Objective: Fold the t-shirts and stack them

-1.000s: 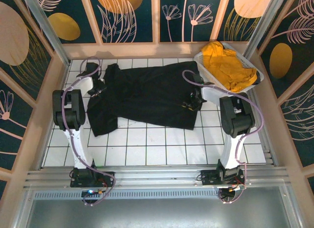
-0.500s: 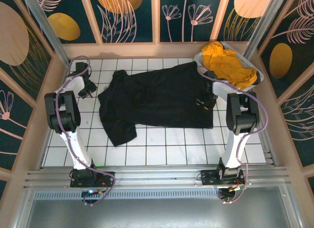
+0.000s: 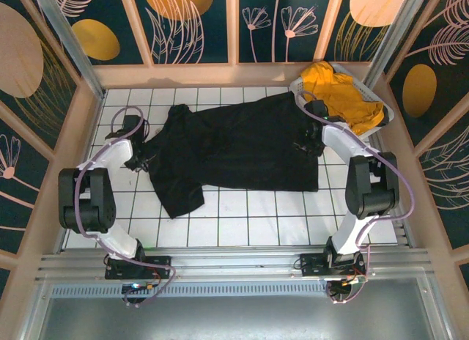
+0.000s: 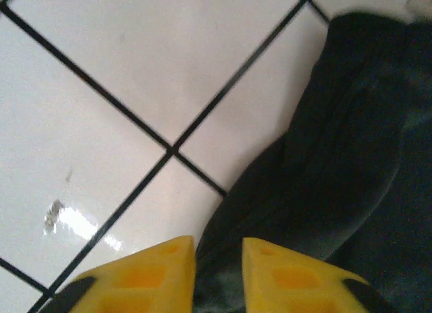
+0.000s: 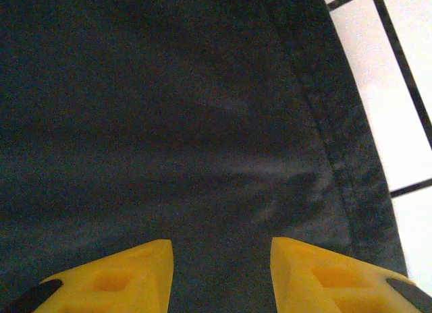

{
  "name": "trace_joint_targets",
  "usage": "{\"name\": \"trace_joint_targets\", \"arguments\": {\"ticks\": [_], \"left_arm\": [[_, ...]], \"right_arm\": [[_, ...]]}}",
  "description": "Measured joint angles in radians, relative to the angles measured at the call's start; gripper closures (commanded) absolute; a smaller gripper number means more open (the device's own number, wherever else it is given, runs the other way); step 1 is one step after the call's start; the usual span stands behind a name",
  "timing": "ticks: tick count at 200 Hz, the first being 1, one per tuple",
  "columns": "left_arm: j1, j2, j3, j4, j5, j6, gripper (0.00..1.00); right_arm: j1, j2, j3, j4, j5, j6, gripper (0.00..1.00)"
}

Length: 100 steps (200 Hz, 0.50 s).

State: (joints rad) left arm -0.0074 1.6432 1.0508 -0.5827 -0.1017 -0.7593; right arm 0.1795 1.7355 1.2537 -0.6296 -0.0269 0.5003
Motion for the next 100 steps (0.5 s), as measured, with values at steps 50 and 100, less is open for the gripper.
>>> {"name": "trace_joint_targets", "arguments": {"ticks": [50,100], "left_arm": [[0.000,-0.064,-0.113,-0.005,0.088,0.005,0.62],[0.000,-0.068,-0.160,0.031,0.122,0.021,0.62]], "right_arm": [[0.000,-0.029,-0.059,0.000,-0.008,0.011,0.57],[0.000,-0.033,-0.075,0.000,-0.039,0.023,0.56]]}}
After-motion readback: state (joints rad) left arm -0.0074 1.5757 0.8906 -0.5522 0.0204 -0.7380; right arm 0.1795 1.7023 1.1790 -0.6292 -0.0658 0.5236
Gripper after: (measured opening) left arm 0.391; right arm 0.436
